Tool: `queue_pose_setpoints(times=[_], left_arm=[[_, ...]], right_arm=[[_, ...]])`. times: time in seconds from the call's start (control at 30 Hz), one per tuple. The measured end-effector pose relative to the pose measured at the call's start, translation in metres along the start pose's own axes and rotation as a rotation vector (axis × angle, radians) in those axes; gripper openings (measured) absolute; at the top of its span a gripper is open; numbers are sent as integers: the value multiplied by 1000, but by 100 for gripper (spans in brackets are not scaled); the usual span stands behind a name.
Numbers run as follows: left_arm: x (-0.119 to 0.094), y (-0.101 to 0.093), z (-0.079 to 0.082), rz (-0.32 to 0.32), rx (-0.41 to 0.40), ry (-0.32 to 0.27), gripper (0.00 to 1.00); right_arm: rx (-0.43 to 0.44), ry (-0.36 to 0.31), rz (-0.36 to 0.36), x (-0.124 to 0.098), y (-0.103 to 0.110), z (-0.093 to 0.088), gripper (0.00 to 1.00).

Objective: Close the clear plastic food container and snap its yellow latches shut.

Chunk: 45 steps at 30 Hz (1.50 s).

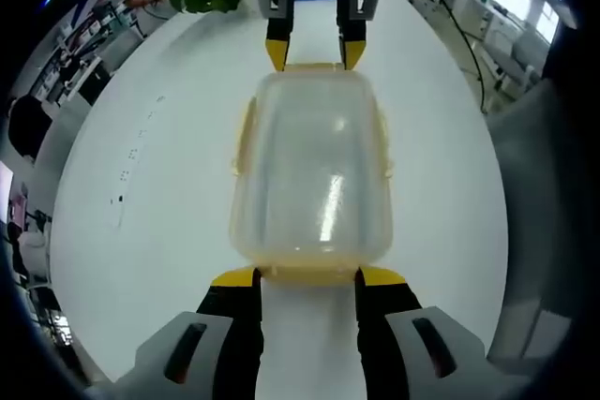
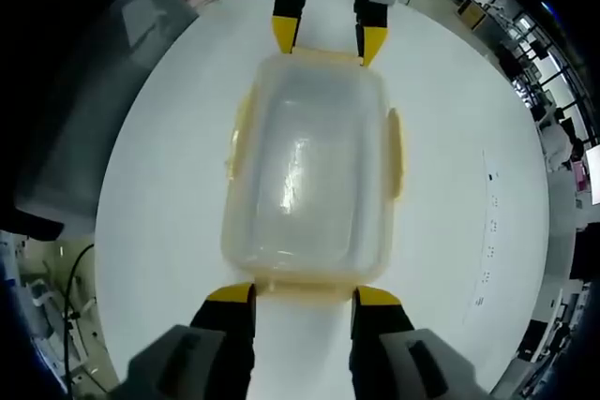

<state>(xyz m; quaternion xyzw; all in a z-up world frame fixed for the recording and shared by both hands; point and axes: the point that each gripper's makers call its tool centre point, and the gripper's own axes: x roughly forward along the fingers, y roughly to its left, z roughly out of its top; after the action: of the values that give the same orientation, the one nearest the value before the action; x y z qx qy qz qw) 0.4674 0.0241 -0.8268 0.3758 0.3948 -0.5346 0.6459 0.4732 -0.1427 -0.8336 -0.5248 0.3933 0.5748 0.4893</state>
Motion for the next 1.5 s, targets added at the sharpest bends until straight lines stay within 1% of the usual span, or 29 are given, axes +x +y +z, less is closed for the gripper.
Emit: queue_pose_setpoints(times=[0.23,0.33,0.43,0.5,0.57,0.67,0.83,0.97,1.07,1.13,1.2,1.27,1.33,1.43,1.47,1.5], left_arm=[[1,0,0,-23,-2,-9,36],[1,-4,-1,-38,6,-11,36],[0,-13,-4,-69,4,-19,36],[0,-15,-6,-77,19,-21,36],[-3,-20,-10,-95,50,-12,36],[-4,-25,-14,-110,71,-5,36],[-6,-35,-19,-124,74,-2,37],[-9,-47,-25,-129,85,8,37],[-11,-54,-29,-142,59,-21,37],[-13,-60,-33,-148,40,-34,37],[-16,-66,-37,-149,39,-42,37],[-18,-72,-41,-148,40,-43,37],[-20,-78,-44,-153,38,-48,37],[-21,-84,-49,-166,30,-68,38],[-21,-87,-52,-181,29,-76,39],[-20,-88,-54,-182,19,-78,41]], right_arm=[[20,8,-1,3,1,0,37],[34,2,6,3,5,1,37],[58,-28,10,2,18,6,37],[85,-49,8,3,23,9,37],[137,-91,15,3,35,17,37],[150,-113,2,3,44,22,37],[179,-145,-21,4,55,30,37],[187,-170,-29,6,66,38,37],[181,-198,-42,6,71,42,38],[192,-221,-45,6,73,45,38],[200,-239,-42,8,79,50,38],[168,-250,-70,10,84,56,38],[172,-257,-69,10,88,60,39],[147,-257,-82,11,91,65,39],[138,-259,-84,11,91,66,39],[126,-265,-84,11,92,67,39]])
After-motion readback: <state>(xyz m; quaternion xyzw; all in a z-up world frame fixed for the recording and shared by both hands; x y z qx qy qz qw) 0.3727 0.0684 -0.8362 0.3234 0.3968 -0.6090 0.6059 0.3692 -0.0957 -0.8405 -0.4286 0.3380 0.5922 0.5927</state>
